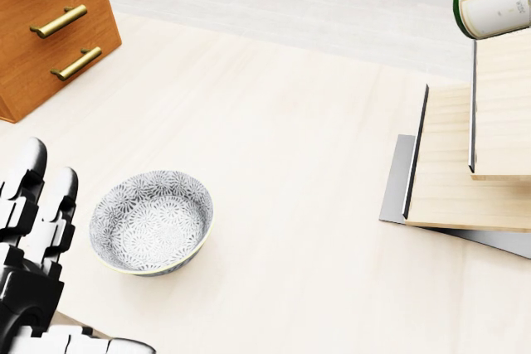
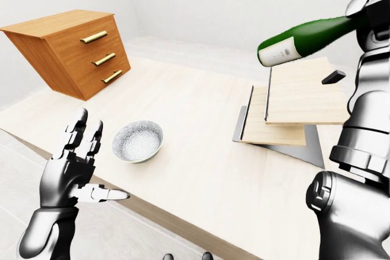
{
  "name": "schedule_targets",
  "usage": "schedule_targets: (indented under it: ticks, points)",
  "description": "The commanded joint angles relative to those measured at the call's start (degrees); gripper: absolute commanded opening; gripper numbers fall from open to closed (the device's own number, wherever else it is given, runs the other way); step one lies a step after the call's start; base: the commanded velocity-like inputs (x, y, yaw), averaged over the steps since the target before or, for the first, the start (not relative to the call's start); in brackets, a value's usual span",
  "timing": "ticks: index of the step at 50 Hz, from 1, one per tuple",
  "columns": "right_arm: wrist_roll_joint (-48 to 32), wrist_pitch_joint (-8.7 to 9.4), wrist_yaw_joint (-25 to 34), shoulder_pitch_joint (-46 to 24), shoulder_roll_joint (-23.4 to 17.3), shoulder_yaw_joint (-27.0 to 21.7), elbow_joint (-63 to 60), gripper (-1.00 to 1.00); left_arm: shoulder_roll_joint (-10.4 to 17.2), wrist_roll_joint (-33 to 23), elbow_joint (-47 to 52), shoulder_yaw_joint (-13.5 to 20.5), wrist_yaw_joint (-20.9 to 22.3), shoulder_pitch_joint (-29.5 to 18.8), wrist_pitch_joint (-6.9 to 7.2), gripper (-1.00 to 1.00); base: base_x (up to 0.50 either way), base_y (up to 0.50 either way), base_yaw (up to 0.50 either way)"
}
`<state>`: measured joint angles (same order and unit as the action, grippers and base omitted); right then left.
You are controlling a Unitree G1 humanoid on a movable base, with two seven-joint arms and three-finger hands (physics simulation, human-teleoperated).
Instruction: Put the wine bottle on the wine rack.
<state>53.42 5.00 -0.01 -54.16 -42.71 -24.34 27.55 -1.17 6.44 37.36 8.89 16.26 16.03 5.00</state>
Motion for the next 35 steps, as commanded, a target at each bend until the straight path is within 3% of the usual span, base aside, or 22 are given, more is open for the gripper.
schedule_targets:
  ticks: [1,9,28,35]
  points:
    - [9.3,0.00,-3.4,5.1,-1.6,-0.7,-3.0,-1.00,0.1,-0.1,0.2,-0.3,-0.3,-0.2,0.00,1.00,0.00,0.00,0.00]
    - [13.1,0.00,-4.0,7.0,-2.2,-0.9,-4.1,-1.00,0.1,-0.1,-0.6,-0.4,-0.4,-0.3,0.00,1.00,0.00,0.00,0.00]
    - [10.5,0.00,1.2,7.1,-0.7,2.8,1.3,-1.00,0.3,0.0,-1.0,-0.5,-0.7,-0.1,0.00,1.00,0.00,0.00,0.00]
    - [9.8,0.00,1.8,7.7,-2.2,1.2,2.6,-1.00,0.2,0.1,-0.9,-0.3,-0.7,-0.1,0.00,1.00,0.00,0.00,0.00]
